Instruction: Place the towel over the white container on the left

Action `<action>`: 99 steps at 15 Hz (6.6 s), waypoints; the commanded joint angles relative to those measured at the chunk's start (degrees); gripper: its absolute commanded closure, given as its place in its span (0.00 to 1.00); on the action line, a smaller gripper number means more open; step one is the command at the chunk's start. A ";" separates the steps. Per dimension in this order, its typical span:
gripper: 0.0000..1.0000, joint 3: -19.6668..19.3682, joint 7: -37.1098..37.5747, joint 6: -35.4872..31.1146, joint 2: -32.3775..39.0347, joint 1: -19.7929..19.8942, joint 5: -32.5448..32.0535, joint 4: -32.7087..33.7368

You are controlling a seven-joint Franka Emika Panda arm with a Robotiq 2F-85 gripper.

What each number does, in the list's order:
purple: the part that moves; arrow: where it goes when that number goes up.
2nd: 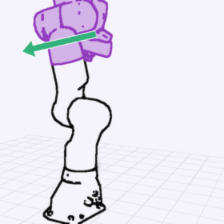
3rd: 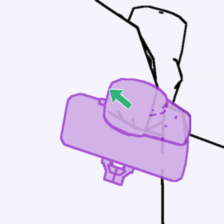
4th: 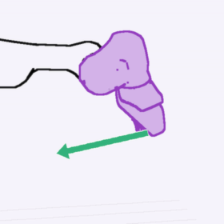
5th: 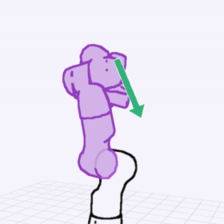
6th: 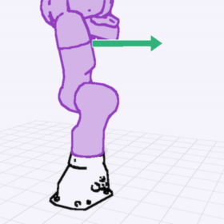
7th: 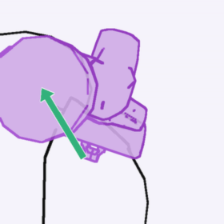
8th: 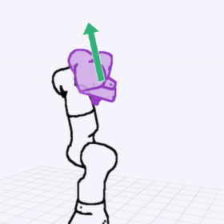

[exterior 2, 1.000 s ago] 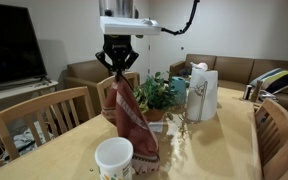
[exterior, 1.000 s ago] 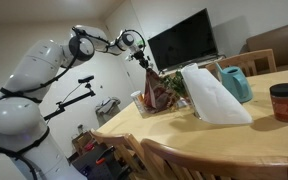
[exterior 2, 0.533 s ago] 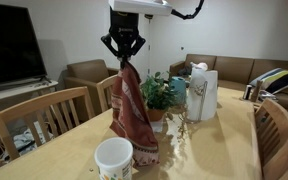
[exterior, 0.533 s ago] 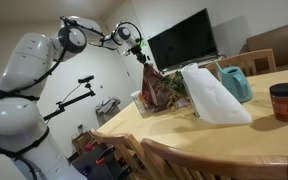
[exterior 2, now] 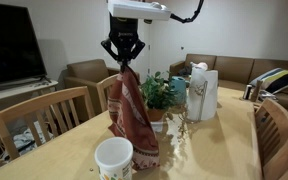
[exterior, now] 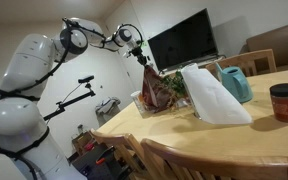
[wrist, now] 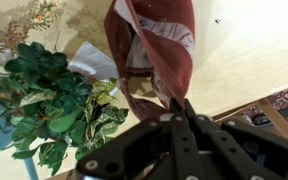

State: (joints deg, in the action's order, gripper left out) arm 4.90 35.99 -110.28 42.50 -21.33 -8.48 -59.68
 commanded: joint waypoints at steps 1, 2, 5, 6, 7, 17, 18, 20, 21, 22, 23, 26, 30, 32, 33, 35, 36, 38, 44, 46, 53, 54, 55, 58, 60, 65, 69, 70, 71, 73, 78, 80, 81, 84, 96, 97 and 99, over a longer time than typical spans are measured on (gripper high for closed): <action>0.98 0.86 -1.35 0.31 0.61 1.29 1.93 1.82; 0.98 0.90 -0.95 -0.34 0.03 1.68 2.56 1.83; 0.98 1.03 0.13 -3.24 -1.49 2.64 3.80 2.65; 0.99 0.77 0.74 -4.14 -1.69 2.59 3.71 3.33; 0.98 0.56 1.61 -4.92 -1.86 2.60 3.78 4.11; 0.99 -0.99 8.12 -10.12 -3.46 -0.56 0.96 10.76; 0.99 -0.98 8.67 -10.33 -3.40 -0.78 0.93 11.41; 0.99 -0.99 9.34 -10.86 -3.38 -1.62 0.59 12.24; 0.99 -0.89 9.37 -11.13 -3.42 -2.05 0.43 12.46; 0.99 -0.76 8.89 -11.54 -3.47 -2.67 0.20 12.60; 0.99 -0.78 9.06 -11.83 -3.47 -3.28 0.04 12.73; 0.99 -1.19 8.98 -12.28 -3.36 -6.05 -2.39 12.94; 0.99 -1.11 8.63 -11.95 -2.71 -9.19 -5.35 13.44; 0.99 -0.76 7.74 -12.03 -2.40 -10.30 -6.20 13.27; 0.99 -0.75 7.41 -12.21 -2.30 -11.03 -6.76 12.99; 0.99 -0.34 6.47 -12.90 -2.25 -12.14 -7.50 12.27; 0.99 0.17 5.58 -13.10 -2.34 -12.55 -7.39 11.84; 0.99 1.02 3.48 -13.85 -2.75 -12.65 -6.78 10.48; 0.97 0.63 4.55 -12.49 -1.70 -13.09 -6.64 11.89; 0.97 0.63 4.54 -12.51 -1.70 -13.07 -6.64 11.89; 0.99 5.25 -4.82 -15.17 0.05 -15.29 -6.57 14.11; 0.99 5.77 -5.81 -15.42 0.14 -16.17 -7.05 14.46; 0.99 6.31 -7.13 -15.90 0.17 -17.00 -7.39 14.80; 0.99 7.02 -9.19 -17.12 0.22 -19.51 -7.98 16.02; 0.99 7.16 -9.94 -18.41 0.26 -20.93 -7.98 16.68; 0.99 6.50 -9.55 -24.21 -0.74 -22.98 -8.16 15.65; 0.99 5.69 -7.61 -29.22 -2.00 -21.82 -7.88 13.20; 0.99 5.59 -7.39 -30.23 -2.28 -21.27 -7.67 12.53; 0.99 5.11 -6.33 -31.34 -2.63 -20.71 -7.61 11.80; 0.99 4.97 -5.18 -33.82 -3.11 -19.01 -6.84 10.19; 0.99 5.42 -2.32 -38.26 -3.48 -14.23 -5.77 5.65; 0.99 6.14 -1.89 -39.91 -4.02 -12.43 -5.04 3.05; 0.99 5.93 -1.03 -40.42 -4.32 -11.92 -4.97 1.73; 0.99 6.72 -1.80 -41.36 -5.06 -10.66 -4.55 -1.66; 0.98 8.80 -3.98 -41.32 -2.43 -11.40 -5.37 0.16; 0.98 8.76 -4.25 -41.34 -2.65 -12.01 -5.74 0.01; 0.98 10.07 -6.11 -41.72 -2.68 -12.63 -5.66 -0.25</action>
State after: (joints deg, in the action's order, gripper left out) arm 13.34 32.55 -151.51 40.56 -33.41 -13.97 -59.29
